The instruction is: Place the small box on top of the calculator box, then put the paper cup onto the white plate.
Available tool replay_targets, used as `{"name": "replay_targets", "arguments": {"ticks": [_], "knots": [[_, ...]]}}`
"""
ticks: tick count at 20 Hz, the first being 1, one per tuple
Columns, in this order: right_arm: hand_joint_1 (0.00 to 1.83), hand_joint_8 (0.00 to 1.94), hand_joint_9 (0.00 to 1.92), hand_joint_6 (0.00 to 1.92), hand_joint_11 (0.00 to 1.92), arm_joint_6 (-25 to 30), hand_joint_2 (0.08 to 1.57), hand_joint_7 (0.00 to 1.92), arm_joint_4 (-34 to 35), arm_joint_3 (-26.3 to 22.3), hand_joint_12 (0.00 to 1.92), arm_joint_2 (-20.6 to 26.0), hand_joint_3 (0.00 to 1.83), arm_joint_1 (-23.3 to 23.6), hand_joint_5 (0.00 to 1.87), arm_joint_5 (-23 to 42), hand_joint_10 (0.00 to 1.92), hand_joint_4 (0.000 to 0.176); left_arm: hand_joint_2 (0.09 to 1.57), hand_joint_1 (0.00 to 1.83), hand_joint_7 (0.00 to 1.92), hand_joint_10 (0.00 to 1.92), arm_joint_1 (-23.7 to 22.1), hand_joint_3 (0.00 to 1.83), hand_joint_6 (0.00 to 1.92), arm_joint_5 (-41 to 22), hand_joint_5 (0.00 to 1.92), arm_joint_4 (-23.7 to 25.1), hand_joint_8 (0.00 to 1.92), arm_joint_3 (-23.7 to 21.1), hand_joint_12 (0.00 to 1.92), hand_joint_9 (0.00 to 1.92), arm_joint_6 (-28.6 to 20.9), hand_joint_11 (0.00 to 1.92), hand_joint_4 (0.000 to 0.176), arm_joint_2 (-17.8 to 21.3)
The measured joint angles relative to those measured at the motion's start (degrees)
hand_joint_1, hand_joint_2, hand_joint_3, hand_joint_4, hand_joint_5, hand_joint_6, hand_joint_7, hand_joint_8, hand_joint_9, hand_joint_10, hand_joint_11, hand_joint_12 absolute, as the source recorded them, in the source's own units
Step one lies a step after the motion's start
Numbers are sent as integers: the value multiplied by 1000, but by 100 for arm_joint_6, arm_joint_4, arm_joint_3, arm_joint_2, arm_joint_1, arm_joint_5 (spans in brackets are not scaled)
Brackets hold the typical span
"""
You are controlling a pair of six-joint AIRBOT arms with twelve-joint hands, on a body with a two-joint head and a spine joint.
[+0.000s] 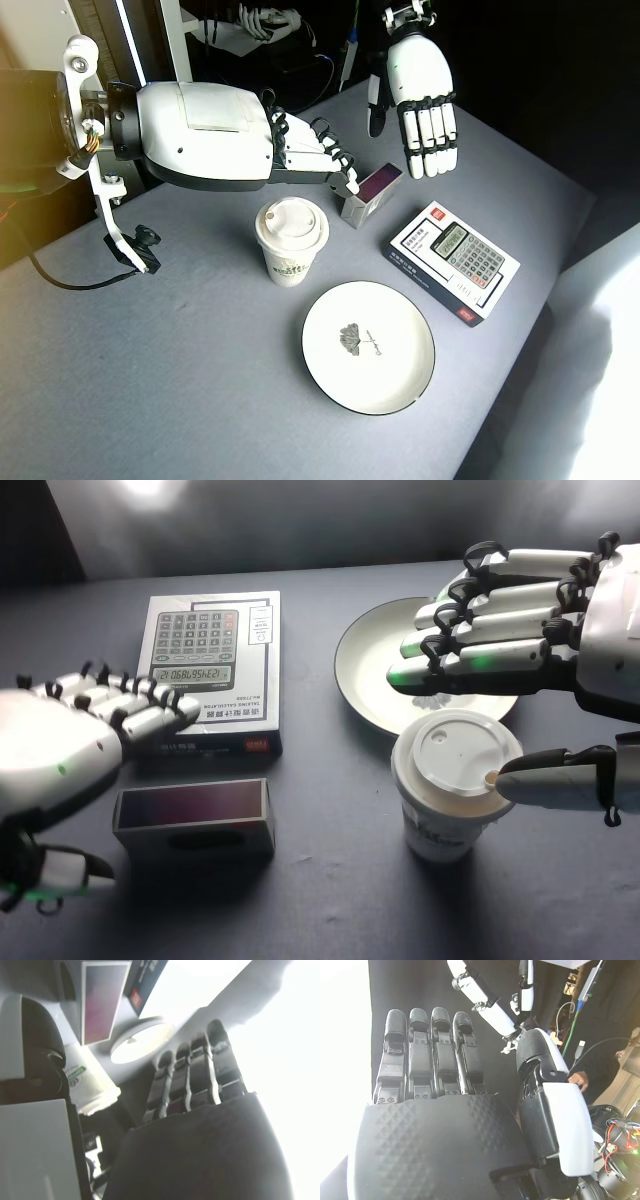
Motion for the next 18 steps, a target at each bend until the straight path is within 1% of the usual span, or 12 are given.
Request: {"name": "replay_targets", "arguments": {"ticks": [3,4,6,8,10,11,12,13,14,16,17,18], "knots": [[202,5,277,7,0,0,1339,317,2,0,790,0,0,0,323,0,10,0,960,1230,75,4,111,5,2,-400,89,-820,3,-129,323,90,601,0,0,-306],[226,8,296,9,0,2,1333,342,0,0,835,0,0,0,344,0,13,0,966,1239,81,4,109,5,3,-461,99,-929,4,-138,336,94,717,0,0,-356],[258,6,314,9,0,0,1327,359,2,0,900,2,0,0,364,0,14,0,991,1216,81,0,109,8,2,-662,94,-1209,1,-122,285,89,964,0,0,-498],[238,4,306,6,0,2,1329,354,0,0,875,0,0,0,365,0,7,0,1013,1204,98,5,109,11,4,-697,92,-1318,5,-55,281,104,1023,0,0,-605],[234,5,317,4,0,0,1330,370,0,0,890,0,0,0,369,0,8,0,1021,1194,161,7,109,3,5,-752,152,-1432,6,48,413,159,1073,0,0,-728],[232,2,314,3,0,0,1329,366,0,0,891,2,0,0,368,0,6,0,997,1209,210,4,109,0,4,-785,207,-1493,3,92,570,214,1088,0,0,-780],[257,2,320,4,0,0,1325,367,0,0,898,2,0,0,372,0,8,0,1014,1224,221,3,109,9,5,-820,221,-1593,3,146,603,222,1110,0,0,-850],[237,1,311,1,0,0,1334,358,2,0,897,0,2,0,361,0,3,0,1038,1239,218,2,111,14,2,-844,220,-1676,1,195,576,214,1117,0,0,-918],[212,0,299,0,0,0,1341,345,0,0,868,0,3,0,349,0,1,0,1049,1225,275,8,109,7,4,-861,257,-1720,5,225,657,263,1119,0,0,-964],[236,3,310,6,0,0,1331,352,0,0,913,0,0,0,369,0,5,0,1077,1209,354,7,109,3,3,-903,310,-1775,4,302,744,336,1128,0,0,-1084],[265,9,326,9,0,0,1324,375,0,0,921,0,0,0,382,0,10,0,1093,1189,387,17,109,7,9,-933,340,-1792,11,339,774,379,1130,27,0,-1137],[265,9,326,9,0,0,1324,375,0,0,921,0,0,0,382,-2,10,0,1093,1189,387,17,109,7,9,-931,340,-1792,11,369,774,379,1134,27,0,-1172]]}}
